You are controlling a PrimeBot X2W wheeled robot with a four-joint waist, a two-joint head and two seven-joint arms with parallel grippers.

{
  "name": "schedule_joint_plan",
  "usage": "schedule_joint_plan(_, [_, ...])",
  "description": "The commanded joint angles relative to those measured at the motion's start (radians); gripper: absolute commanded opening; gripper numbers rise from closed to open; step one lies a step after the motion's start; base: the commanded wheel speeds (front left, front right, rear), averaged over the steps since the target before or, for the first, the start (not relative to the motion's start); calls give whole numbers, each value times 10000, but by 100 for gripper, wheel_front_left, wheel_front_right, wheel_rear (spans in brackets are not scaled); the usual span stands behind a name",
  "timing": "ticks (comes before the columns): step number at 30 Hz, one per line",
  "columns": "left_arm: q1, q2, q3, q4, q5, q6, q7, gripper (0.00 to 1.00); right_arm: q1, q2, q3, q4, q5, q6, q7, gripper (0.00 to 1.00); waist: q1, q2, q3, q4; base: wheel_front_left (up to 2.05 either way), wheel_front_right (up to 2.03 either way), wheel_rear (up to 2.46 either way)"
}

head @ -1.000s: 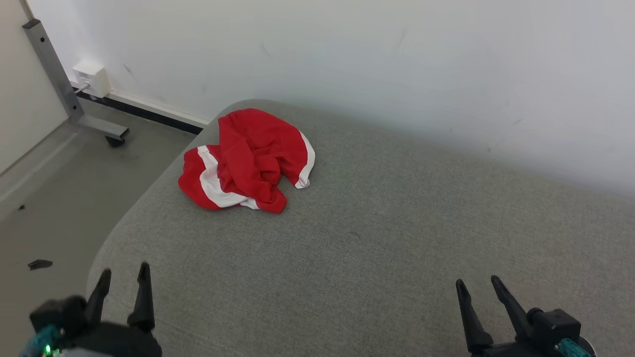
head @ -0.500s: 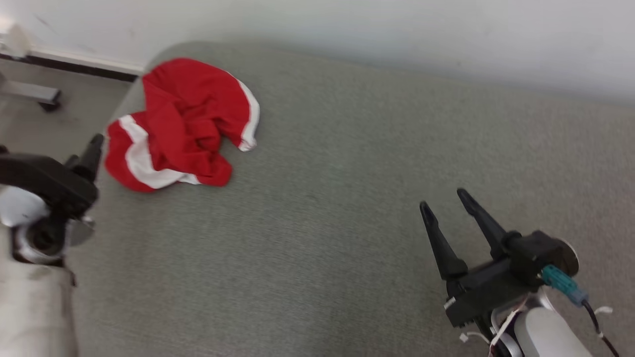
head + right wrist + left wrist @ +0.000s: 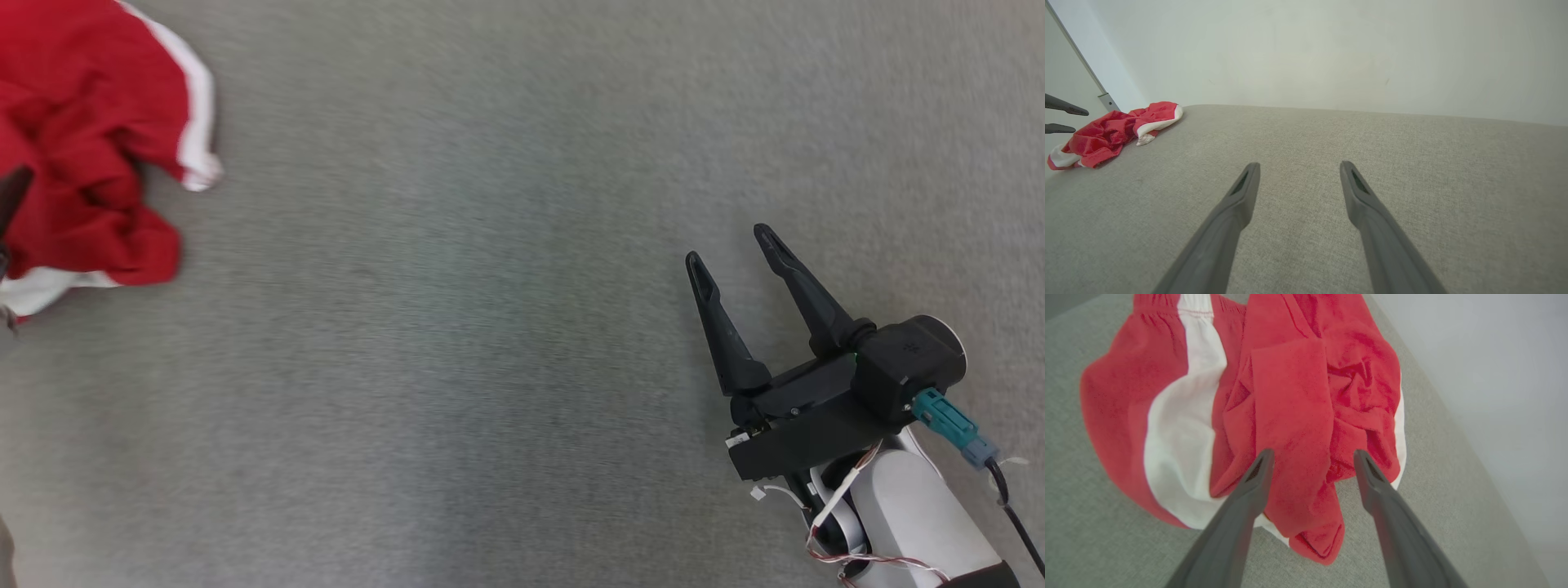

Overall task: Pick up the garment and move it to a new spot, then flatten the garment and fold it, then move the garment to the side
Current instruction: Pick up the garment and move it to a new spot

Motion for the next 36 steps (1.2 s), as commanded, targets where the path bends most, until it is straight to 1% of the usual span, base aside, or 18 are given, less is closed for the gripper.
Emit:
schedule_joint_plan(1, [234,-17,65,-52,-51,155,234,100,-106,64,-37,-20,-80,-26,-82,100,-3,-2,1238,-1171,0,0,0])
schedule_joint_plan(4, [396,106,100,-340,-85,480,716,100,-128,89,-57,1,-72,-26,-119,100,-3,-2,1288,-1231,0,0,0])
schedule_joint_plan(6, [564,125,110,-563,-7,660,817,100,-147,107,-60,24,-60,-26,-143,100,-3,-2,1278,-1269,0,0,0])
schedule_joint_plan(8, [733,188,39,-831,166,719,704,100,-186,119,-45,50,-46,-26,-177,100,-3,-2,1223,-1298,0,0,0])
schedule_joint_plan(9, [814,234,12,-961,240,679,617,100,-207,134,-26,75,-26,-26,-195,100,-3,-2,1171,-1313,0,0,0])
schedule_joint_plan(12, [1057,360,-260,-1188,376,266,513,100,-221,175,28,168,31,-26,-280,100,-3,-2,968,-1341,0,0,0])
schedule_joint_plan(13, [1112,375,-199,-1212,405,290,361,100,-205,183,38,229,63,-26,-325,100,-3,-2,863,-1337,0,0,0])
schedule_joint_plan(14, [1173,476,-156,-1210,597,396,180,62,-181,202,53,295,75,-26,-361,100,-3,-2,742,-1335,0,0,0])
schedule_joint_plan(15, [1227,621,-185,-1244,775,419,-14,0,-151,238,88,359,115,-26,-396,100,-3,-2,621,-1345,0,0,0])
schedule_joint_plan(17, [1318,626,-173,-1129,598,214,98,0,-60,317,181,590,189,-26,-542,100,-3,-2,144,-1389,0,0,0])
schedule_joint_plan(20, [1492,828,-149,-1173,688,140,12,0,27,419,275,870,299,-26,-651,100,-3,-2,-430,-1460,0,0,0])
schedule_joint_plan(25, [1335,901,-320,-1641,575,23,382,0,244,502,342,1350,494,-26,-856,100,-3,-2,-1506,-1568,0,0,0])
schedule_joint_plan(27, [1261,954,-477,-1929,598,-99,541,0,322,540,367,1493,579,-26,-917,100,-3,-2,-1937,-1613,0,0,0])
schedule_joint_plan(28, [1261,954,-477,-1929,598,-99,541,0,322,540,367,1493,579,-26,-917,100,-3,-2,-1937,-1613,0,0,0])
schedule_joint_plan(31, [1072,898,-781,-2374,510,-342,736,0,477,598,401,1712,693,-26,-999,100,-3,-2,-2552,-1711,0,0,0])
schedule_joint_plan(36, [606,529,-1572,-3356,454,-711,1073,0,738,707,434,1977,871,-26,-1098,100,-3,-2,-3385,-1897,0,0,0])
